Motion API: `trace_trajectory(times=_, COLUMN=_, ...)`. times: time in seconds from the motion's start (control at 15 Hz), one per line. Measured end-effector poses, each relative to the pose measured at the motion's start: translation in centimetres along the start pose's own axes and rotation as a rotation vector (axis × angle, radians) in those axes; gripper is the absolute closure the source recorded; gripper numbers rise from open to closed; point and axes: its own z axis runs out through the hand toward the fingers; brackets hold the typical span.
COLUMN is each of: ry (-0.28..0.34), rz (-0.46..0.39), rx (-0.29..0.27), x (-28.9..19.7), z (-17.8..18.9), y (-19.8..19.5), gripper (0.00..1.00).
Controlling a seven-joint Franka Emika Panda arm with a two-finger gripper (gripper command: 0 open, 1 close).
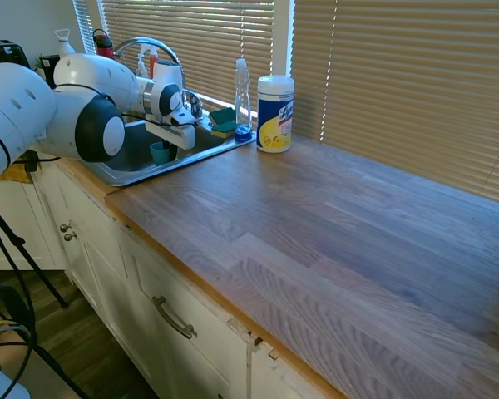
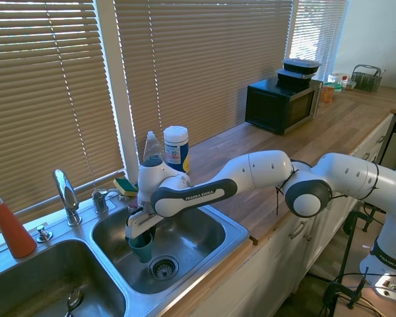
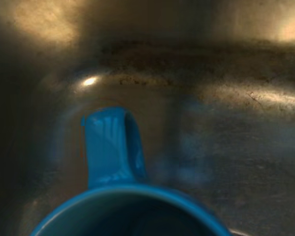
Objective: Put the mug in the sink
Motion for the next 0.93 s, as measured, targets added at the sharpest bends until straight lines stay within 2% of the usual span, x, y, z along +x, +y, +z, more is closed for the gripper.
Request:
trace_trajectory(times=0.07, ry=-0.005, rz=0.002, rx=0.000, x=-0.11, z=0.36, y=0.03, gripper=1.00)
trace_trajectory(times=0.13, ry=-0.010, rz=0.004, rx=0.000, x=-0.16, z=0.53, y=0.05, gripper=0.00)
trace_trajectory(times=0.53, ry=-0.033, rz=0.017, rx=-0.012, x=-0.03, z=1.27, y=0.39, gripper=0.00)
trace_trajectory(times=0.93, ry=-0.030, rz=0.017, rx=0.000, x=0.03, z=0.70, y=0.15, gripper=0.00)
